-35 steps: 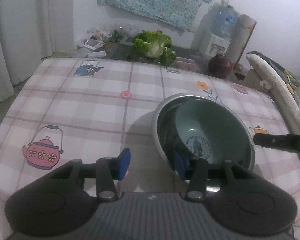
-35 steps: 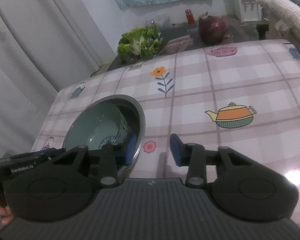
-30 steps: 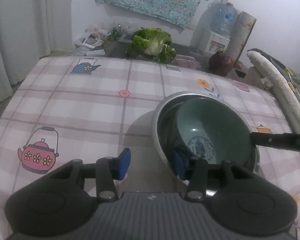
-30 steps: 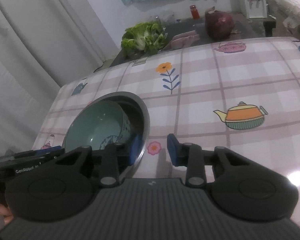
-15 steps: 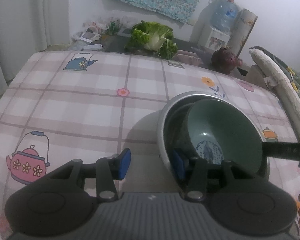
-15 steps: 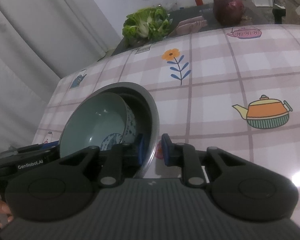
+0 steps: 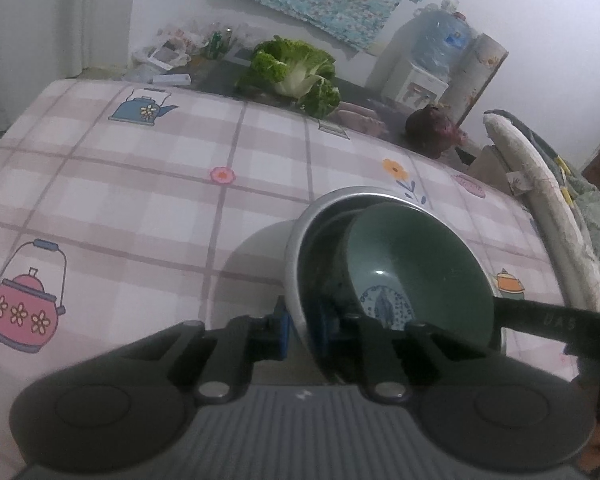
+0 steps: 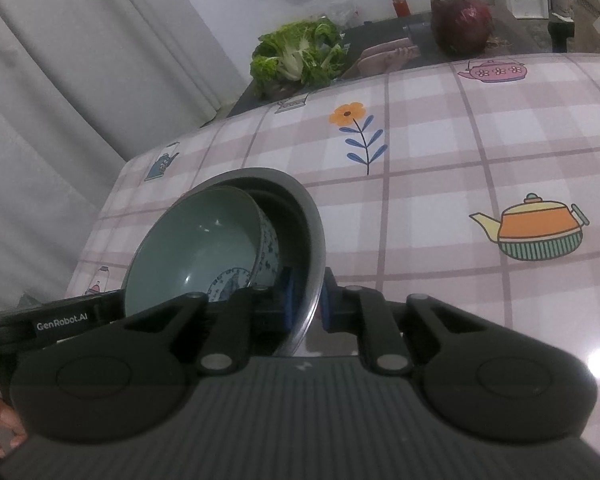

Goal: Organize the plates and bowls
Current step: 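Close both grippers on the rim of the steel bowl holding the green bowl, then lift the nested steel and green bowls with both grippers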

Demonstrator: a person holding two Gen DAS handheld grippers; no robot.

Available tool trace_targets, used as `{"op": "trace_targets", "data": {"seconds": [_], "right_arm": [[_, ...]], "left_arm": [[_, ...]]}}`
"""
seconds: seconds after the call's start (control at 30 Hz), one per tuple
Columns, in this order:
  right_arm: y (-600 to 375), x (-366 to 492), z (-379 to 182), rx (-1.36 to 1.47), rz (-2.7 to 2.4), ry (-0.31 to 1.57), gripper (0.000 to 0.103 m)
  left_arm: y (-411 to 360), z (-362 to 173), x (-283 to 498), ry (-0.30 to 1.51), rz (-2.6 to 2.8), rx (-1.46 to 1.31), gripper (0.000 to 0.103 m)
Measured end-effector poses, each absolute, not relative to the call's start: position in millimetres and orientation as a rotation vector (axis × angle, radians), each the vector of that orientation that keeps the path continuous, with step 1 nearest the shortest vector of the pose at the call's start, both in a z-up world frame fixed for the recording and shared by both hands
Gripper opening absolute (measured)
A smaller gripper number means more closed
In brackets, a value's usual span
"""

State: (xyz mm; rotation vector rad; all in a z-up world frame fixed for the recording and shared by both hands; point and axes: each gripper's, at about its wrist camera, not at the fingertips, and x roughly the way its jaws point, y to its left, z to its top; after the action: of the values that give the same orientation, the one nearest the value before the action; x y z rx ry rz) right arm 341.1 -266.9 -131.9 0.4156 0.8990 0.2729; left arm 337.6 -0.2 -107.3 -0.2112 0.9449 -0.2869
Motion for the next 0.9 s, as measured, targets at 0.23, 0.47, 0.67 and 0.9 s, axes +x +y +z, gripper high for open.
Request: {"op": "trace_targets", "data": {"seconds": [0.23,0.47,0.67,0.9], "right_arm": [[-272.5,337.8,-132.4,0.465,0.275,0.906,0.011],[-274.3,333.8,-129.8,0.469,0.269,0.907,0.011],[-275.8,329.5,-124.2,0.464,0.268,0.894,0.011],[-276.1,323.8,-114.2,0.458,0.269,0.879,0.011]], "left_arm": [[-0.8,-105.6,334.8,0.952,-0.291,-0.223,0.014],[-2.1,-103.2,331.6,0.949,-0.292,-0.222,0.014],[-3.8,-96.9,326.6,0.935,-0.293,-0.22,0.014],[-4.7,-87.0,321.0,0.918,-0.296,-0.222,0.014]]}}
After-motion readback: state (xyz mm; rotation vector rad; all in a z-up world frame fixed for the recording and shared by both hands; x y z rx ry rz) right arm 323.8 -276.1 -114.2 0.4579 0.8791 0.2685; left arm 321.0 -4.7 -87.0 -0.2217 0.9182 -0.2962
